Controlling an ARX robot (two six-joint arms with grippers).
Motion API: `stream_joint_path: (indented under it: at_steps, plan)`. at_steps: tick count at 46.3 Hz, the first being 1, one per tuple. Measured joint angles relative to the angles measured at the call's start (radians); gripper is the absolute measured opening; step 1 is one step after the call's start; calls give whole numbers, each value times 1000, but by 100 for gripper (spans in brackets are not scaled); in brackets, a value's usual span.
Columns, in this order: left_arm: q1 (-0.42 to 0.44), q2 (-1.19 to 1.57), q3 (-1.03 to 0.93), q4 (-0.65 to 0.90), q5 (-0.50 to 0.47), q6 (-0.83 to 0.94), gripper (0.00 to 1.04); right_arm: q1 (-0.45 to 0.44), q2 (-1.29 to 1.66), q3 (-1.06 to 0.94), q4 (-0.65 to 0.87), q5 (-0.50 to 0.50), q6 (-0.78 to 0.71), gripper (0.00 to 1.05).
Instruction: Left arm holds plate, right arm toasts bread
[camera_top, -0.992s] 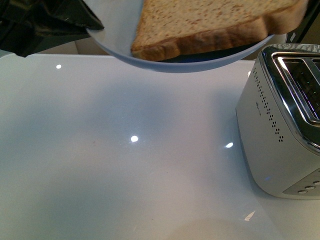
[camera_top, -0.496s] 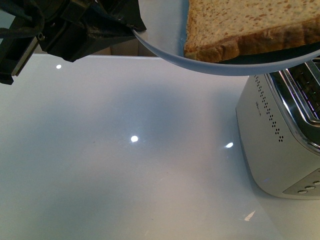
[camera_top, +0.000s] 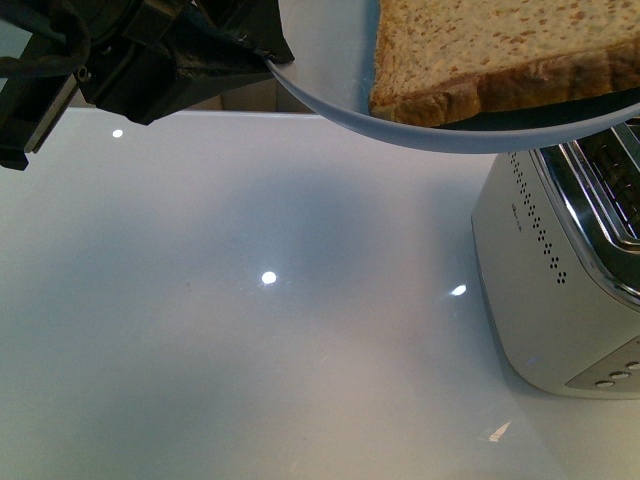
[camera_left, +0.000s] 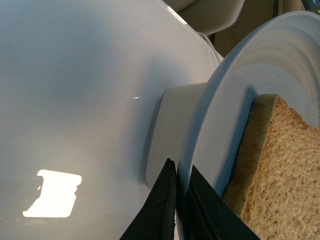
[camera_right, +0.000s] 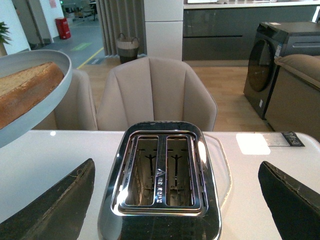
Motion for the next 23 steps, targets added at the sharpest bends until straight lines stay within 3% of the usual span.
stream_joint_path:
  at_steps: [12,19,23]
  plan:
    - [0,0,0,0,0,0,3,1,5,2,-6,7,2,96]
    - [0,0,0,0,-1,0,3,-6,204,122,-317,63,43,96]
    - [-3,0,0,0,1,0,3,-31,292,136,-355,42,61,96]
